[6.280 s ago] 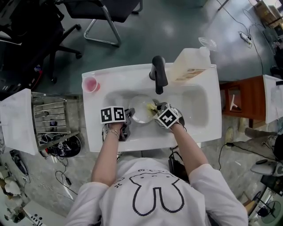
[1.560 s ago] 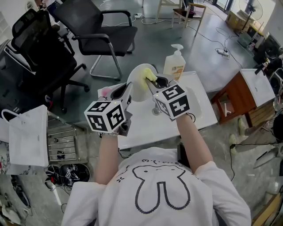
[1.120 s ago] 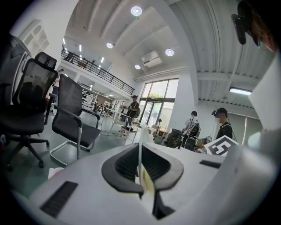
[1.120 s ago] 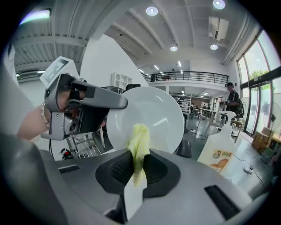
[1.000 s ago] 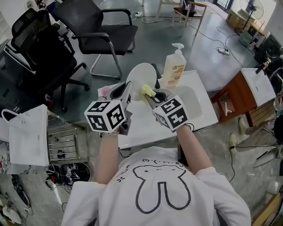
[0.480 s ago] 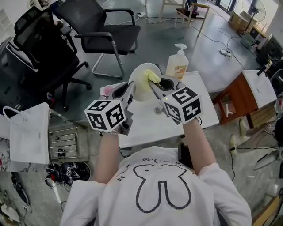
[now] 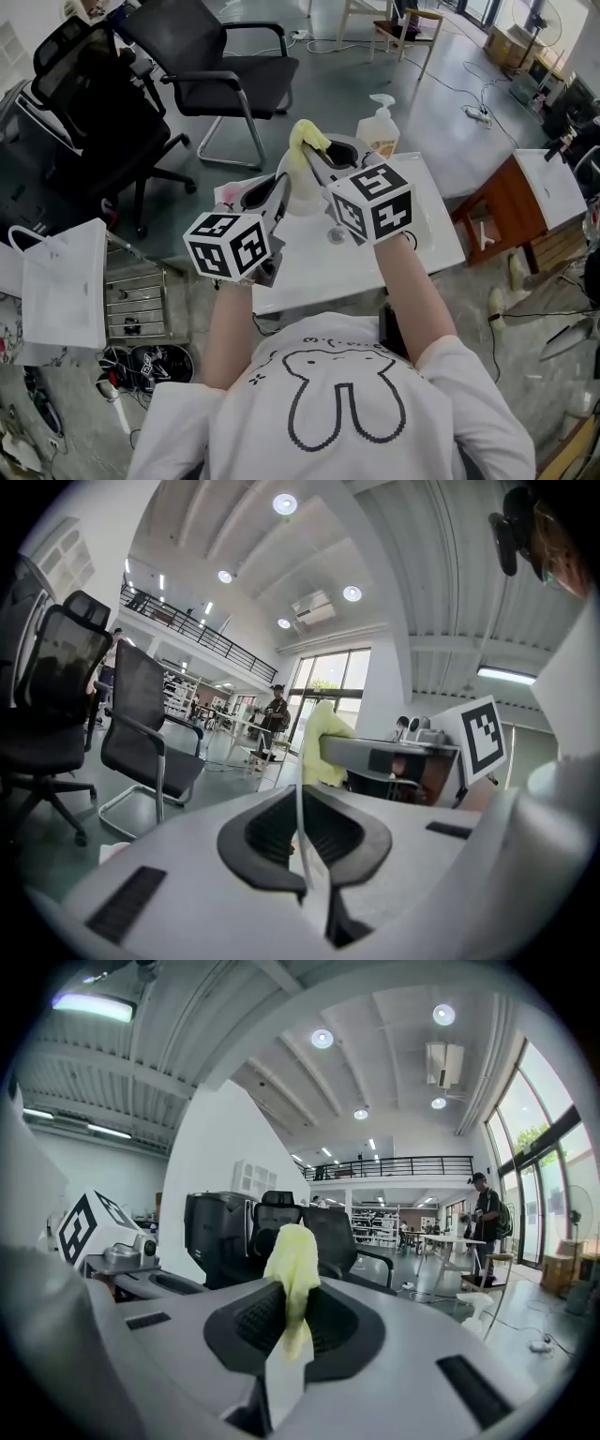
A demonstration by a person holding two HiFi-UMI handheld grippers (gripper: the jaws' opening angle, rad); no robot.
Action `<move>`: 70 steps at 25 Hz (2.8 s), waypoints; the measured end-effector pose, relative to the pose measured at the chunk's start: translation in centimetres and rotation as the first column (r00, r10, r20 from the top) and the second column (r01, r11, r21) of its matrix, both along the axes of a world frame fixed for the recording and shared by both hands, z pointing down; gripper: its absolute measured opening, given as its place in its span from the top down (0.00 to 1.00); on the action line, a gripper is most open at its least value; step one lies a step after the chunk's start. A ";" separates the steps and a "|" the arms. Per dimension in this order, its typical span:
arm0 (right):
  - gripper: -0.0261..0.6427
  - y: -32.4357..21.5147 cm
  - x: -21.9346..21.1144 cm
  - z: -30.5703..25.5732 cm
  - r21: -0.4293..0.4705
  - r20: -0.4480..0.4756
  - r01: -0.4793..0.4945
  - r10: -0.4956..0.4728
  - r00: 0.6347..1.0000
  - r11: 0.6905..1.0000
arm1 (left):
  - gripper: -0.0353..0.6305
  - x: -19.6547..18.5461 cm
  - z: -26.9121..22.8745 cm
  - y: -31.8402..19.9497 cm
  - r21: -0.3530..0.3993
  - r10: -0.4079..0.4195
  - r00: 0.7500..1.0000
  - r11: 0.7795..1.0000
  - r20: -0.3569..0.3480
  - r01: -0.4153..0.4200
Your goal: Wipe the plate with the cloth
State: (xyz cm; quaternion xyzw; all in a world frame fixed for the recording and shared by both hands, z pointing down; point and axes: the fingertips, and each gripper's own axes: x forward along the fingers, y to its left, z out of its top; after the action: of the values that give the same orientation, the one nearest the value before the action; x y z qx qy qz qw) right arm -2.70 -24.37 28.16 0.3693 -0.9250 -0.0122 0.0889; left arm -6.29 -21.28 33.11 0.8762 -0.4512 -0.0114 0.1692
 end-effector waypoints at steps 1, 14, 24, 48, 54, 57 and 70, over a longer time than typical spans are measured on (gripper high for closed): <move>0.89 0.0 -0.1 0.2 -0.003 0.006 -0.001 0.001 1.000 1.000 | 0.92 -0.1 0.0 0.0 0.001 -0.003 1.000 1.000 0.003 0.003; 0.89 2.7 -1.2 7.0 -0.130 -0.181 0.089 -0.112 0.977 0.988 | 0.92 -0.7 -0.4 -0.6 0.010 -0.045 0.999 0.999 -0.011 0.045; 0.89 5.3 -0.9 12.2 -0.287 -0.218 0.118 -0.184 0.958 0.951 | 0.91 -1.6 -1.1 -1.2 0.023 -0.063 0.996 0.998 -0.060 0.064; 0.89 5.5 -4.3 7.3 -0.427 0.271 0.227 -0.115 0.956 0.876 | 0.92 -2.5 -1.0 0.1 0.089 -0.127 0.991 0.988 -0.035 0.129; 0.89 6.2 -4.1 9.4 -0.409 0.075 0.172 -0.155 0.985 0.896 | 0.92 -2.7 -0.7 0.4 0.075 -0.120 0.991 0.989 -0.051 0.124; 0.89 6.5 -3.7 10.8 -0.401 -0.047 0.146 -0.179 0.983 0.904 | 0.92 -3.0 -0.7 0.5 0.072 -0.117 0.991 0.990 -0.071 0.122; 0.89 3.6 1.4 14.7 -0.296 -0.395 -0.111 -0.016 0.919 0.949 | 0.91 -3.1 -1.3 1.9 0.111 -0.073 0.997 0.991 -0.025 0.075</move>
State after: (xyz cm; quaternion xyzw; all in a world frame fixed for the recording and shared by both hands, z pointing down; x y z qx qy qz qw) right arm -1.31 -20.72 42.90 0.3632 -0.8691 0.0629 0.3300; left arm -9.38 -19.35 31.83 0.8668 -0.4801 -0.0520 0.1241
